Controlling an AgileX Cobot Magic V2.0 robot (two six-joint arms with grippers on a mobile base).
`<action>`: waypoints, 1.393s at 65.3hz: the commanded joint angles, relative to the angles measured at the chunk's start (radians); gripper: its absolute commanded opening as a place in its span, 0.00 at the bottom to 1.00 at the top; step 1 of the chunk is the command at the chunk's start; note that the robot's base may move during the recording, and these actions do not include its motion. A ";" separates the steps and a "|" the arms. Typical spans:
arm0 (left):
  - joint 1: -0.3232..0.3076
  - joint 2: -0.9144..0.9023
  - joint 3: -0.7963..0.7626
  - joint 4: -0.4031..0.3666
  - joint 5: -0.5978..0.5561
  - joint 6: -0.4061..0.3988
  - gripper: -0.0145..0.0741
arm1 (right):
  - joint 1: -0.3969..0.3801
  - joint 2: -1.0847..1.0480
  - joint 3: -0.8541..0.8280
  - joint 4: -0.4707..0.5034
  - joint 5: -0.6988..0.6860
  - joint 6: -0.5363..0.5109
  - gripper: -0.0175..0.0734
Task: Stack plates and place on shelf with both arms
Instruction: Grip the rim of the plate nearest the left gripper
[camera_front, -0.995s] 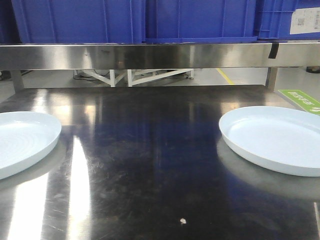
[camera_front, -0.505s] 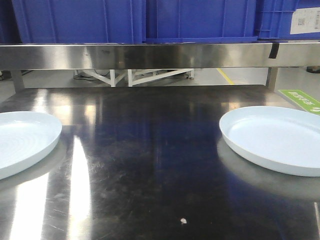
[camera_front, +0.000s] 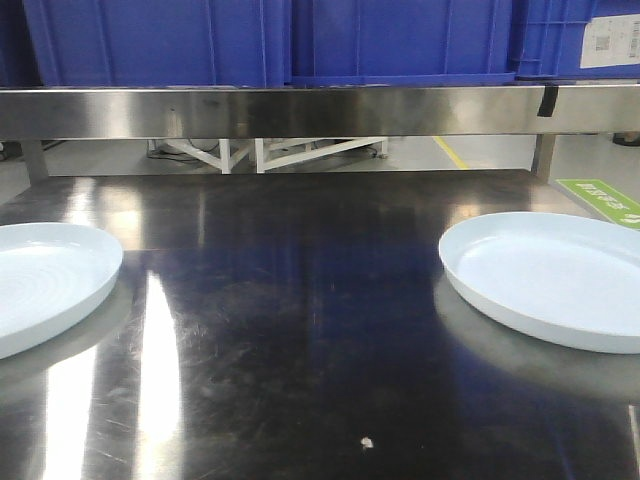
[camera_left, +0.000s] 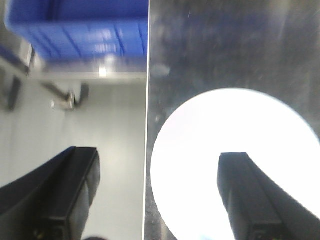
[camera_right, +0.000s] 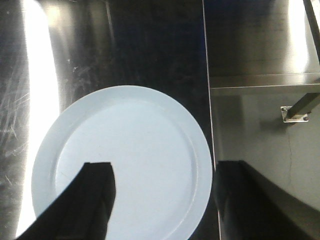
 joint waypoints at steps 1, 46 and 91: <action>-0.006 0.039 -0.031 0.016 -0.062 -0.017 0.78 | -0.003 -0.006 -0.039 -0.013 -0.062 -0.011 0.77; 0.012 0.319 -0.031 0.023 -0.129 -0.035 0.78 | -0.003 0.003 -0.039 -0.013 -0.073 -0.011 0.77; 0.065 0.353 -0.031 0.026 -0.138 -0.035 0.78 | -0.003 0.003 -0.039 -0.013 -0.068 -0.011 0.77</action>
